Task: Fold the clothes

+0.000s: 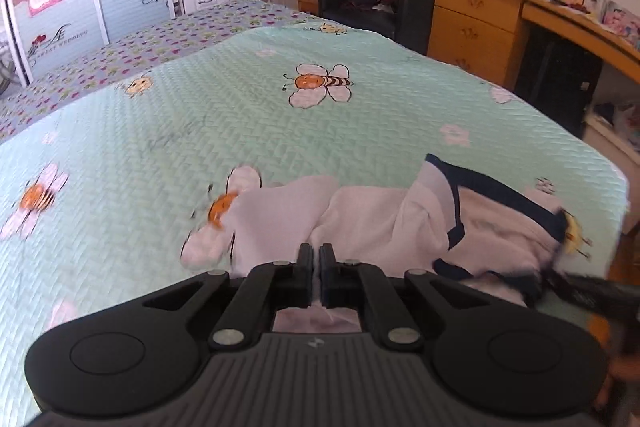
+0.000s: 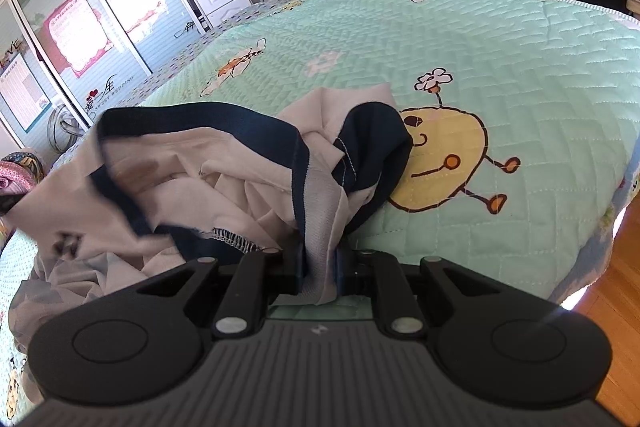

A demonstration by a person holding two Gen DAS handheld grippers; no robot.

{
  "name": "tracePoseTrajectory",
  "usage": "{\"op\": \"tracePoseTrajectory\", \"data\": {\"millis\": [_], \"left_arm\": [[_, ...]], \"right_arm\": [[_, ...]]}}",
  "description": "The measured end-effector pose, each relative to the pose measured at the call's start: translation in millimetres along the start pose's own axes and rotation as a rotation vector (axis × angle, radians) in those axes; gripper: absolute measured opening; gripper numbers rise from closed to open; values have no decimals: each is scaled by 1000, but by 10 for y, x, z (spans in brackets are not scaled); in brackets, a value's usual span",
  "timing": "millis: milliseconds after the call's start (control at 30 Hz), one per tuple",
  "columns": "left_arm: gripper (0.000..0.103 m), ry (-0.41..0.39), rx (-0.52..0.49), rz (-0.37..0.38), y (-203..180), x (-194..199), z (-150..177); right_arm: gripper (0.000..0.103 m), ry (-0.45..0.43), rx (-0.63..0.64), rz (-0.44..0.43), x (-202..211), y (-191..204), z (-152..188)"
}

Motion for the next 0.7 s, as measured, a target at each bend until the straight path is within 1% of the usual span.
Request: {"op": "tracePoseTrajectory", "data": {"millis": [33,100,167,233,300,367,400,433,467,500,533,600,667,700], "left_arm": [[3,23,4,-5,30,80,98],[3,93,7,-9,81,192,353],[3,175,22,24,135,229,593],[4,200,36,40,169,251,715],[7,160,47,21,193,304,643],[19,94,97,-11,242,380,439],[36,54,121,-10,268,419,326],[50,8,141,2,285,466,219],[56,-34,147,14,292,495,109],[66,-57,124,22,270,478,3],[69,-57,78,13,219,421,-91],[69,-29,-10,-51,99,240,-235],[69,3,-35,-135,32,60,-315],[69,16,-38,-150,5,-21,-348]], "right_arm": [[16,6,10,3,3,12,-7],[17,16,37,10,2,44,-13],[17,23,62,16,4,70,-12],[17,27,75,17,-2,78,-14],[17,32,78,17,-7,77,-20],[17,39,82,18,-14,76,-33],[17,39,79,18,-16,76,-35],[18,40,77,19,-17,77,-36],[18,41,75,20,-18,77,-36],[18,39,73,22,-18,80,-34],[18,36,71,25,-20,84,-29],[18,33,74,33,-30,98,-21],[18,35,78,39,-39,108,-26],[18,38,74,38,-39,101,-32]]}}
Point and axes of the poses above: each gripper's, at about its wrist camera, not at the fingertips, and x roughly against the way its jaws point, y to its left, z to its underside, the point moved 2 cm from there along -x, roughly the way its jaws point, and after that the axes turned 7 degrees about -z, right-handed, at the moved point
